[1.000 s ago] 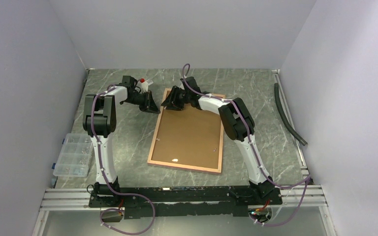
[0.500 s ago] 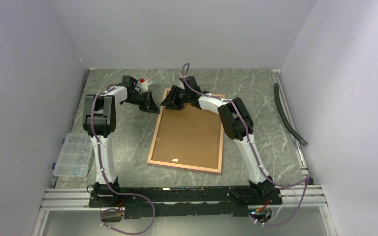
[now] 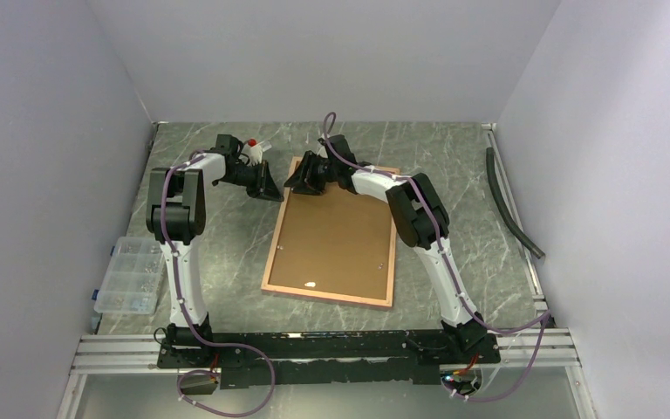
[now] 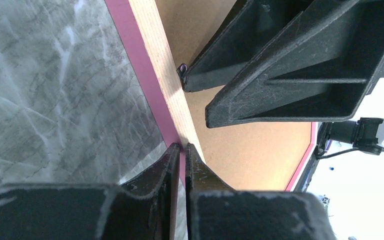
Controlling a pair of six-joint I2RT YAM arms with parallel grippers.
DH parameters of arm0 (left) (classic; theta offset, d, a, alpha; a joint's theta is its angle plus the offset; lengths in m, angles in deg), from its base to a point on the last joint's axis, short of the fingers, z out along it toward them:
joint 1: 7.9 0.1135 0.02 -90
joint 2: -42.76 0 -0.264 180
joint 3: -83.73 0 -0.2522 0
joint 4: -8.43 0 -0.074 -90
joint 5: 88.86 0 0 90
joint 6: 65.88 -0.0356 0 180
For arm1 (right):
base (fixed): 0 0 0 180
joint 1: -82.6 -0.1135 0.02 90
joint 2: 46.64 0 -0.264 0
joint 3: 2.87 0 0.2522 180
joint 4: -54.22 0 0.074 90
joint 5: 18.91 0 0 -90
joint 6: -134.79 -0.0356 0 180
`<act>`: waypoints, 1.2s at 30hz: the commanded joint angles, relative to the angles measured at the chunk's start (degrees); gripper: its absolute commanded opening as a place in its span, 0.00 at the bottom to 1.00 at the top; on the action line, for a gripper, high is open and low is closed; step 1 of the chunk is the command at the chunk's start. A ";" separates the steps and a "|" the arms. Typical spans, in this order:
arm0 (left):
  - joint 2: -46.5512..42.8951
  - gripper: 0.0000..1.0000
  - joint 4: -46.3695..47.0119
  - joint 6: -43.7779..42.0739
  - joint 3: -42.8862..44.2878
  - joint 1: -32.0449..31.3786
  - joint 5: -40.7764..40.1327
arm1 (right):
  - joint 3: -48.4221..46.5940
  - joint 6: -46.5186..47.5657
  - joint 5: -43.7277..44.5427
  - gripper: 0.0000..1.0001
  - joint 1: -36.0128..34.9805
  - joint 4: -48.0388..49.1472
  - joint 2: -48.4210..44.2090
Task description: Put the photo into the frame
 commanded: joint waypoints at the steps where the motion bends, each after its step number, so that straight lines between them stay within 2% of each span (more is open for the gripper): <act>1: -2.13 0.12 -2.47 -3.92 -1.74 -0.33 -4.12 | -1.21 0.11 1.74 0.47 -0.86 1.65 2.77; 7: -6.65 0.13 -6.13 -8.31 -3.73 0.87 -6.72 | -0.17 -1.07 1.13 0.48 -1.04 3.50 1.07; 11: -10.20 0.14 -8.09 -12.32 -5.98 1.48 -9.41 | 4.14 -0.69 0.76 0.54 -0.72 5.08 -5.14; 14: -12.93 0.14 -8.48 -15.80 -9.52 1.51 -12.91 | 10.14 0.72 1.24 0.61 0.77 5.31 -13.41; 19: -17.87 0.14 -6.84 -20.11 -17.16 0.39 -17.17 | 26.25 5.65 5.46 0.77 7.18 1.45 -32.78; 25: -23.92 0.14 -6.79 -24.35 -24.98 -2.80 -20.41 | 39.88 13.06 19.39 0.98 18.32 -14.50 -48.86; 27: -26.14 0.14 -6.81 -25.74 -27.16 -4.00 -21.68 | 43.98 13.59 22.09 1.00 21.34 -15.76 -52.58; 31: -29.39 0.14 -7.33 -28.04 -30.60 -6.49 -23.89 | 49.48 13.97 23.45 1.00 25.17 -15.24 -54.81; 36: -32.01 0.14 -7.86 -29.48 -34.02 -9.92 -25.63 | 49.93 13.14 19.50 1.00 25.42 -13.30 -48.22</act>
